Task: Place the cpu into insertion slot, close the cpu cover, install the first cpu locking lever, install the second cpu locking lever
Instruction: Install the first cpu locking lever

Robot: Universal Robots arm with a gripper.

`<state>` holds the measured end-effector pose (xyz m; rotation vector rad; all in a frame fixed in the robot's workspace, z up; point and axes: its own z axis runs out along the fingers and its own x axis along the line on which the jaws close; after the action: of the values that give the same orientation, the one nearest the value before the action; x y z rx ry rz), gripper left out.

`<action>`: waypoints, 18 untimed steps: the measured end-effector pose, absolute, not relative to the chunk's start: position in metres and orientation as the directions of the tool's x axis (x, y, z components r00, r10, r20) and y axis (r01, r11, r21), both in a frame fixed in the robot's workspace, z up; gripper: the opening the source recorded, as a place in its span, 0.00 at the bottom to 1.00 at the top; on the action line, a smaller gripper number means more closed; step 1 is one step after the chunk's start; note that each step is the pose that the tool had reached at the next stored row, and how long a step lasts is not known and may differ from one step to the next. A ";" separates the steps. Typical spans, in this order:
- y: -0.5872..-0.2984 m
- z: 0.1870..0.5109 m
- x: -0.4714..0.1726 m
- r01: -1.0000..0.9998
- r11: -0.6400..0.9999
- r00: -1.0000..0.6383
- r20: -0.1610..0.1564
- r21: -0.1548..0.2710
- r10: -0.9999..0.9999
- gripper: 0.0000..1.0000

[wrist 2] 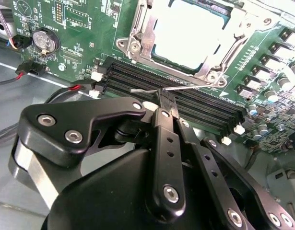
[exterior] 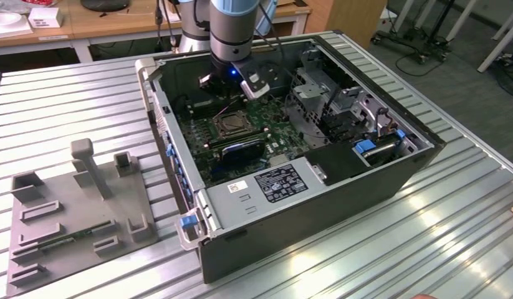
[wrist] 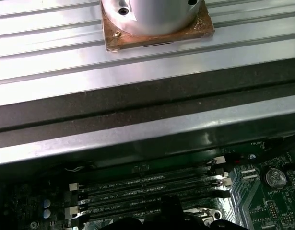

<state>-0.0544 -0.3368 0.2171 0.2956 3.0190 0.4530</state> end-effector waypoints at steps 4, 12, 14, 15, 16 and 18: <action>-0.337 0.214 -0.054 0.178 0.938 -0.979 -0.046 0.297 0.200 0.10; -0.337 0.208 -0.054 0.177 0.938 -0.979 -0.049 0.297 0.200 0.10; -0.337 0.208 -0.054 0.177 0.938 -0.979 -0.049 0.297 0.200 0.10; -0.337 0.207 -0.054 0.177 0.938 -0.978 -0.049 0.297 0.200 0.10; -0.336 0.207 -0.054 0.177 0.938 -0.978 -0.049 0.297 0.201 0.10; -0.336 0.206 -0.054 0.177 0.938 -0.978 -0.049 0.297 0.200 0.10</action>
<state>-0.0537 -0.3359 0.2061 0.2944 3.0156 0.4515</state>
